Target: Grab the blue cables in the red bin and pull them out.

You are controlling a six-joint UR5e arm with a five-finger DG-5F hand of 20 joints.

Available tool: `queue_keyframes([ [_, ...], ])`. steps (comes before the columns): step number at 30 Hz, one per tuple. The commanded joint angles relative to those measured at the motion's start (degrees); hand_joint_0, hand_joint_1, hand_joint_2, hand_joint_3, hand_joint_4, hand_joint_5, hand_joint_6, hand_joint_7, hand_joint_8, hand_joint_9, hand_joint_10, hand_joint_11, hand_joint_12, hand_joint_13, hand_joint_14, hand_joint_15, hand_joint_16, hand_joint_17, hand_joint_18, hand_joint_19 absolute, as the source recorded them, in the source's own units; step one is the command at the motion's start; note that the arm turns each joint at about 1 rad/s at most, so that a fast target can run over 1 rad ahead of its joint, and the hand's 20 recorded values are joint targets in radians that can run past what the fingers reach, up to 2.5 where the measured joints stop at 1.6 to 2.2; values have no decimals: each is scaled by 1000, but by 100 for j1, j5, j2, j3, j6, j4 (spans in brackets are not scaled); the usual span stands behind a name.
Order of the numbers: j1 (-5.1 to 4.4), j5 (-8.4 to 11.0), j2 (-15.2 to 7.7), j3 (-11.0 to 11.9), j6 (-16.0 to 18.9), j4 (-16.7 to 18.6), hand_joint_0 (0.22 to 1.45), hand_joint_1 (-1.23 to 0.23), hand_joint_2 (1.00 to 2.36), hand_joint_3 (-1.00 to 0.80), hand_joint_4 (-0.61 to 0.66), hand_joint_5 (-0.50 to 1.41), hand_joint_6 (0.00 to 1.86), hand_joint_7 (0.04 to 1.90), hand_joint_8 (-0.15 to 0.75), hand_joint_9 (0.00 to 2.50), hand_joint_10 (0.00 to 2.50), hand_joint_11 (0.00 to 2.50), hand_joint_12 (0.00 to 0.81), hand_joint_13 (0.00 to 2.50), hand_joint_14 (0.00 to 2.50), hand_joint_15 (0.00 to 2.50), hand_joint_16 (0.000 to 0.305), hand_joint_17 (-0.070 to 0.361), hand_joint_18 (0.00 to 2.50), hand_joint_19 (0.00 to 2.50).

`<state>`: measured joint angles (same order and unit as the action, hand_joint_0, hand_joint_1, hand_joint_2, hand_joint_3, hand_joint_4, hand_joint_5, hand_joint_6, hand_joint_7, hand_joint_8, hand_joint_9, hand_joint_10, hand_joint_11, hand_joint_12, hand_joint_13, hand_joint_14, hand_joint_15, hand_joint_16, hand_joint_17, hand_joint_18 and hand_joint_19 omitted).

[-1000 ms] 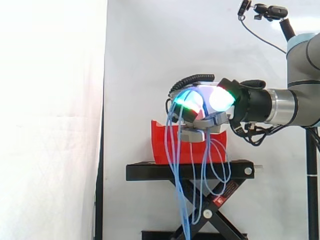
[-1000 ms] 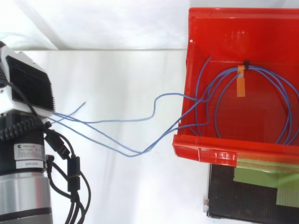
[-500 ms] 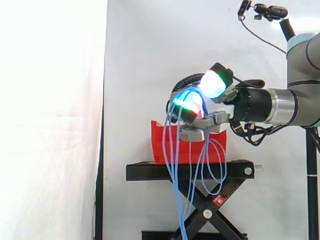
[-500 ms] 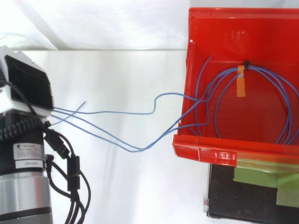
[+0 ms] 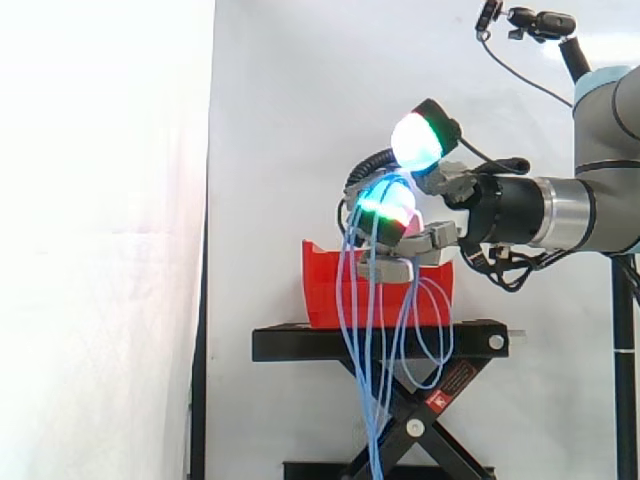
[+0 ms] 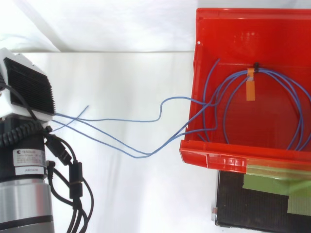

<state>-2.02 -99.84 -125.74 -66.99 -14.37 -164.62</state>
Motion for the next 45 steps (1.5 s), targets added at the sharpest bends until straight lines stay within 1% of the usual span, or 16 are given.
queue_keyframes([
  [1, 0, 0, -4, 2, 0, 0, 625, -686, 1000, -1000, 330, 1077, 10, 746, 273, 1376, 32, 908, 385, 1541, 490, 1420, 54, 122, 1090, 1131],
  [3, 0, 0, -4, -7, 0, 0, 623, -680, 1000, -1000, 330, 1095, 11, 736, 270, 1414, 33, 919, 376, 1557, 450, 1439, 54, 122, 1103, 1124],
  [6, 0, 0, -4, 2, 0, 0, 619, -668, 1000, -1000, 303, 1152, 13, 721, 266, 1469, 32, 905, 388, 1620, 365, 1476, 54, 122, 1127, 1112],
  [12, 0, 0, -4, 2, 0, 0, 622, -675, 1000, -1000, 261, 1225, 14, 725, 253, 1539, 35, 900, 369, 1689, 282, 1530, 54, 121, 1177, 1095],
  [16, 0, 0, 5, 2, 0, 0, 656, -728, 1000, -1000, 248, 1228, 14, 741, 251, 1548, 36, 925, 359, 1696, 254, 1564, 50, 113, 1163, 1114],
  [18, 0, 0, 5, -7, 0, -9, 681, -755, 1000, -1000, 237, 1220, 13, 754, 249, 1541, 36, 930, 340, 1685, 246, 1586, 48, 108, 1147, 1126],
  [20, 0, 0, 5, 2, 0, -9, 742, -809, 1000, -1000, 228, 1206, 12, 787, 245, 1522, 36, 953, 316, 1673, 217, 1614, 44, 99, 1110, 1159],
  [25, 0, 0, 5, 2, 0, 0, 832, -867, 1000, -1000, 243, 1180, 5, 863, 238, 1490, 38, 996, 309, 1642, 211, 1643, 40, 90, 1071, 1192],
  [26, 0, 0, -4, 2, 0, 0, 846, -878, 1000, -1000, 242, 1171, 4, 879, 248, 1484, 38, 991, 305, 1632, 216, 1651, 39, 89, 1066, 1197],
  [30, 0, 0, 5, 2, 0, 0, 866, -899, 1000, -1000, 249, 1131, 2, 907, 243, 1454, 38, 1019, 305, 1616, 229, 1658, 39, 88, 1047, 1206],
  [32, 0, 0, 5, -7, 0, 0, 875, -914, 1002, -953, 249, 1091, 1, 925, 248, 1435, 37, 1028, 313, 1599, 248, 1655, 39, 89, 1042, 1209],
  [37, 0, 0, 5, 2, 0, 0, 889, -935, 1005, -893, 250, 1031, 75, 868, 248, 1391, 36, 1030, 307, 1562, 304, 1623, 39, 89, 1017, 1217],
  [38, 0, 0, 5, 2, 0, 0, 891, -940, 1005, -884, 258, 1022, 76, 866, 245, 1377, 37, 1041, 320, 1553, 322, 1603, 40, 90, 1015, 1218],
  [40, 0, 0, -4, -7, 0, 0, 891, -944, 1005, -884, 258, 1004, 87, 856, 242, 1371, 39, 1026, 309, 1542, 328, 1595, 40, 90, 1009, 1219],
  [45, 8, 0, 5, 2, 0, 0, 890, -960, 1004, -886, 259, 960, 127, 816, 246, 1336, 36, 1035, 314, 1527, 344, 1578, 40, 90, 990, 1223],
])
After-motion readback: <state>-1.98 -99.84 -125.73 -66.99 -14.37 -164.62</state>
